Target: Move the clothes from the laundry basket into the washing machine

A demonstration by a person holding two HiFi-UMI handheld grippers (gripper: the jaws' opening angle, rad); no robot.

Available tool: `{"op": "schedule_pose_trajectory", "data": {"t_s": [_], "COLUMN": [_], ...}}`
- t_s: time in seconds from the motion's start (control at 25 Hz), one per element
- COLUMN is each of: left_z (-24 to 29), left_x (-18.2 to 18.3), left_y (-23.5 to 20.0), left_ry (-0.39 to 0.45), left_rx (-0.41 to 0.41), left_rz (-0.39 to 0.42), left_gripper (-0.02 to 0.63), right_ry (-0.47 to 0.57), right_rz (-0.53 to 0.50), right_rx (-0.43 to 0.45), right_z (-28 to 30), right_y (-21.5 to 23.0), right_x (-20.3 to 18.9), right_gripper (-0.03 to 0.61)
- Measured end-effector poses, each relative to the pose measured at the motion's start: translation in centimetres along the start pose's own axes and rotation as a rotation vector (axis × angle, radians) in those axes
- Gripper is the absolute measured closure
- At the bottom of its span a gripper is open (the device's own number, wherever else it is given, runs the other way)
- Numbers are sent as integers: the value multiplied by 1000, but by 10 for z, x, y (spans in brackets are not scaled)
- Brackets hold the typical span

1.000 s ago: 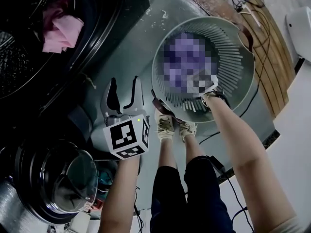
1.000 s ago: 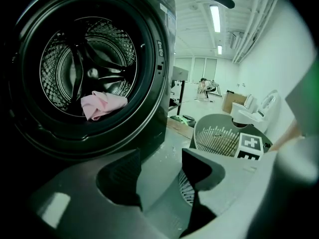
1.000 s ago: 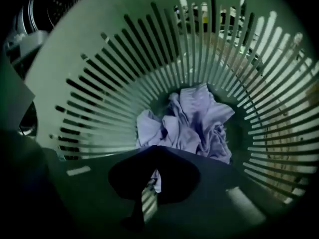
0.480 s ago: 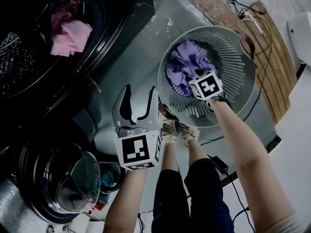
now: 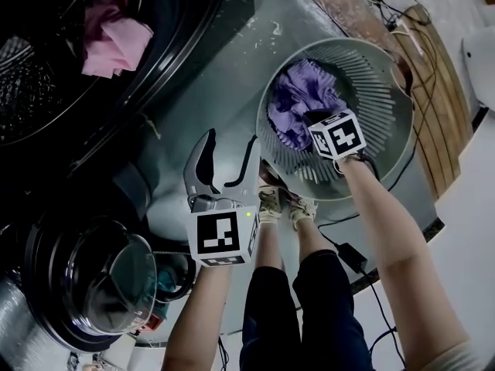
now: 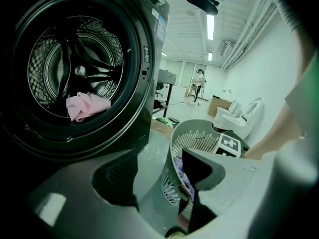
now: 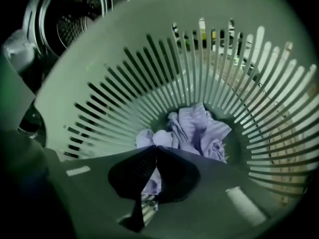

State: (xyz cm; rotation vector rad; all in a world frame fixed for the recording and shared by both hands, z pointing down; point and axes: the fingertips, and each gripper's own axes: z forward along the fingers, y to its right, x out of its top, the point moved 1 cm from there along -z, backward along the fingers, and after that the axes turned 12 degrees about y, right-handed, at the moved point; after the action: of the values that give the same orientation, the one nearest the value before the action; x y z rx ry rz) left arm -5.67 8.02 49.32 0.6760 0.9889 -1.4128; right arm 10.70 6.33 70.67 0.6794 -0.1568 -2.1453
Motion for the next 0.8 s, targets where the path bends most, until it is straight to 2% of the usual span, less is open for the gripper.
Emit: {"op": "schedule_pose_trajectory", "data": {"t_s": [0.16, 0.36, 0.48, 0.64, 0.8], "left_z": [-7, -16, -21, -22, -16], "left_x": [6, 9, 14, 22, 44], "left_y": [26, 67, 81, 100, 108], "left_ry": [-19, -78, -95, -123, -100], "left_rx": [-115, -262, -306, -370, -388], "left_rz": [48, 36, 18, 44, 50], "left_gripper": [328, 316, 306, 288, 285], "right_ry": [179, 370, 459, 561, 651], "right_rz": [54, 100, 90, 70, 42], "right_rx": [57, 118, 167, 254, 340], "right_z": [-53, -134, -180, -232, -271], "right_y": [-26, -64, -92, -130, -162], "right_x": [28, 73, 104, 143, 176], "right_gripper": [548, 548, 548, 549, 549]}}
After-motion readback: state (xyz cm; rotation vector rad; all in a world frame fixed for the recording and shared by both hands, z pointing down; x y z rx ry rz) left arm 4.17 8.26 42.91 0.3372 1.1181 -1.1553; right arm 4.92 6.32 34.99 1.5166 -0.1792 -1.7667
